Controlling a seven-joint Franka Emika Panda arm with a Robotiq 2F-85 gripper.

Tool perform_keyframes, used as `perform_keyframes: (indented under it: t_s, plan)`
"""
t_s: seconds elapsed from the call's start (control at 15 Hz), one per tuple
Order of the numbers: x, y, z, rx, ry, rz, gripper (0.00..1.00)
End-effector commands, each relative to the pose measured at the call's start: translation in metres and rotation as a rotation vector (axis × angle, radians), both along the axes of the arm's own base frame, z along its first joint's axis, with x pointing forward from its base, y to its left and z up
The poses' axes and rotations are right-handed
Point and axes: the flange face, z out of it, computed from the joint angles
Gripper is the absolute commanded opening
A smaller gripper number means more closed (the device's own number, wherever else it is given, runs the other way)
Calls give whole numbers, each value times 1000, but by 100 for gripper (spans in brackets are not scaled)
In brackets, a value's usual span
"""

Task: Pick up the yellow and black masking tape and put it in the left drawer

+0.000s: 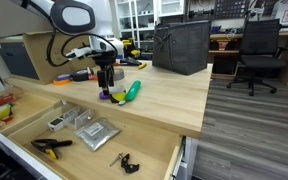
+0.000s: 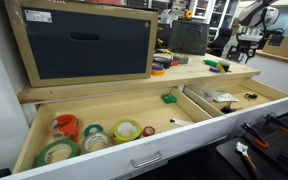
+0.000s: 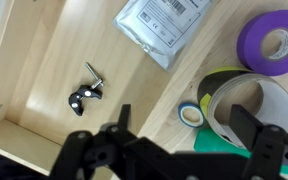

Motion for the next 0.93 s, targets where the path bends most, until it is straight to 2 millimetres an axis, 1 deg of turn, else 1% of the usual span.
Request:
perform_keyframes:
  t_s: [0.0, 0.27, 0.47, 0.53, 0.6, 0.87]
  plan:
    - [22, 3, -10, -29, -28, -20, 100]
    - [40, 18, -17, -45, -53, 7, 100]
    - [46, 25, -27, -50, -43, 28, 100]
    - [47, 26, -30, -52, -36, 32, 75]
    - [47, 26, -33, -48, -29, 33, 72]
    - [44, 23, -40, -41, -13, 32, 43]
